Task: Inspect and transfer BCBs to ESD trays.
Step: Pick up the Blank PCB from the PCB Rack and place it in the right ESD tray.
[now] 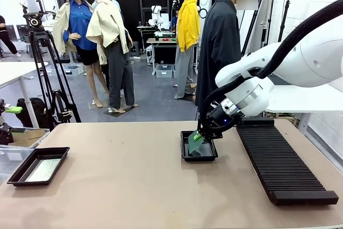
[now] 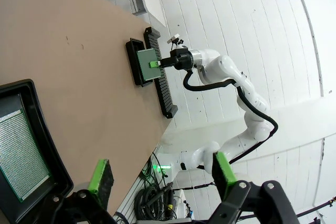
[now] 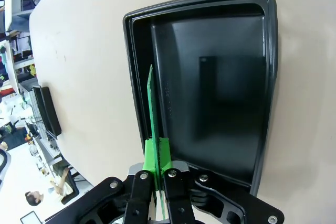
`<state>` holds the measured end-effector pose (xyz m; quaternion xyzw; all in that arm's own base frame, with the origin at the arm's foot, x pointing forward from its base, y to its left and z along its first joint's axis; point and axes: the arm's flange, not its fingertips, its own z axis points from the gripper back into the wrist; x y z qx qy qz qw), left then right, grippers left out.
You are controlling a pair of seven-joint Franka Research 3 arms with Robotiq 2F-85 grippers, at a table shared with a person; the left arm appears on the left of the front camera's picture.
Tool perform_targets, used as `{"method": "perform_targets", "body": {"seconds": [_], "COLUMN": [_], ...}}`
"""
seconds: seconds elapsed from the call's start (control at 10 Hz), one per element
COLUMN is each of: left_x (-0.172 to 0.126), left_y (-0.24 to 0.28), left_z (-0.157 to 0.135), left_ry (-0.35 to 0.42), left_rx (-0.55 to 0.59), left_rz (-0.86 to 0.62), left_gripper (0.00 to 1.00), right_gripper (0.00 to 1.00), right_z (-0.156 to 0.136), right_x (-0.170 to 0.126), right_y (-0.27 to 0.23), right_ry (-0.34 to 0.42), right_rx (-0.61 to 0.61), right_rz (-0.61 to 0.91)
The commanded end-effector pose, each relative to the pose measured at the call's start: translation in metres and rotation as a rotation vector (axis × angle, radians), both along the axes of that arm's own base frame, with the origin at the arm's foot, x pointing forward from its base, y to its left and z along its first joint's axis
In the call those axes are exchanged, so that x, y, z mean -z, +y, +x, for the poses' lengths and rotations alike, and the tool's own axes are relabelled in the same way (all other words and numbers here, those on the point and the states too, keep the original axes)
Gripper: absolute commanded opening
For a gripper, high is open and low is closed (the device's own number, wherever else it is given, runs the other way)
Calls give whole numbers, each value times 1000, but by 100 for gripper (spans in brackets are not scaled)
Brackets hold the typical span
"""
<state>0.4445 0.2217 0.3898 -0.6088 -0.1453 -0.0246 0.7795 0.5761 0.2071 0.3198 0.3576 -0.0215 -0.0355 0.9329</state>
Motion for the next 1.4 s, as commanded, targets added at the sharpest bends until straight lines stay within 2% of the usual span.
{"method": "perform_targets", "body": {"seconds": [0.0,0.1,1.0,1.1,1.2,1.3], "left_x": [-2,-2,-2,-2,-2,-2], "left_y": [1,1,1,1,1,1], "left_z": [-2,-2,-2,-2,-2,-2], "left_ry": [2,2,2,2,2,2], "left_rx": [5,5,5,5,5,5], "left_rz": [17,17,17,17,17,17], "left_gripper": [100,100,100,100,100,100], "right_gripper": [0,0,0,6,18,37], "right_z": [7,0,3,3,2,0], "right_x": [2,0,3,3,1,-2], "right_y": [4,0,7,10,13,16], "right_ry": [-5,0,2,1,0,1], "right_rx": [14,0,24,28,34,32], "right_rz": [-14,0,-31,-40,-52,-69]}}
